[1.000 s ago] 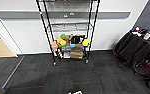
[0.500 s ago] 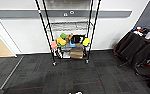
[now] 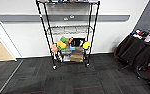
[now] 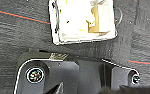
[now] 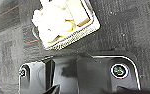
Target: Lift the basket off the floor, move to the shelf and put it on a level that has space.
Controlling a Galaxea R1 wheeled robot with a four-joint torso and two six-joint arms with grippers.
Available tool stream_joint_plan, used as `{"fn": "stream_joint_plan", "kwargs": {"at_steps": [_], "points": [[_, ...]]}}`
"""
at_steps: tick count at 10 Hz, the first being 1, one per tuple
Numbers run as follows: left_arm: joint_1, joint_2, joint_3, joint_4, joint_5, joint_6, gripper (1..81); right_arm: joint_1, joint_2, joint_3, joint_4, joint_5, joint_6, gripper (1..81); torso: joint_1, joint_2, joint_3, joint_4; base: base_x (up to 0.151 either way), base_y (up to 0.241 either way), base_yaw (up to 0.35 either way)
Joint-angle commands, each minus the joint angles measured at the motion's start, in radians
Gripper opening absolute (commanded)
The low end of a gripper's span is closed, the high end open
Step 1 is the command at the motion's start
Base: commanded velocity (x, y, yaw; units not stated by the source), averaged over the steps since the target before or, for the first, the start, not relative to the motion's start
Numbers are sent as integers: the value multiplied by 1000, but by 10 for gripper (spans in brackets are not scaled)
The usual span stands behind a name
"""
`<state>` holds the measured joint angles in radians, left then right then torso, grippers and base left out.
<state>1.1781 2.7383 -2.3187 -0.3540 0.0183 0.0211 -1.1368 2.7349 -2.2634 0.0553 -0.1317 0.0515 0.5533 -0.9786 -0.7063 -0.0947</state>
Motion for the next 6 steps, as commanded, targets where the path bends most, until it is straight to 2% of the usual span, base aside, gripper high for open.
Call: {"fn": "stream_joint_plan", "kwargs": {"at_steps": [1, 5, 6], "points": [[-50, -3, 2, -16, 63, -4, 811, 59, -18, 3, 18, -60, -2, 811, 62, -96, 0, 0, 0, 0, 0], [-50, 29, -68, -33, 63, -4, 811, 71, -13, -7, 15, -60, -1, 811, 148, -233, 0, 0, 0, 0, 0], [-50, 34, -79, -42, 65, -4, 811, 77, -10, -10, 14, -60, -1, 811, 170, -268, -79, 0, 0, 0, 0]]}}
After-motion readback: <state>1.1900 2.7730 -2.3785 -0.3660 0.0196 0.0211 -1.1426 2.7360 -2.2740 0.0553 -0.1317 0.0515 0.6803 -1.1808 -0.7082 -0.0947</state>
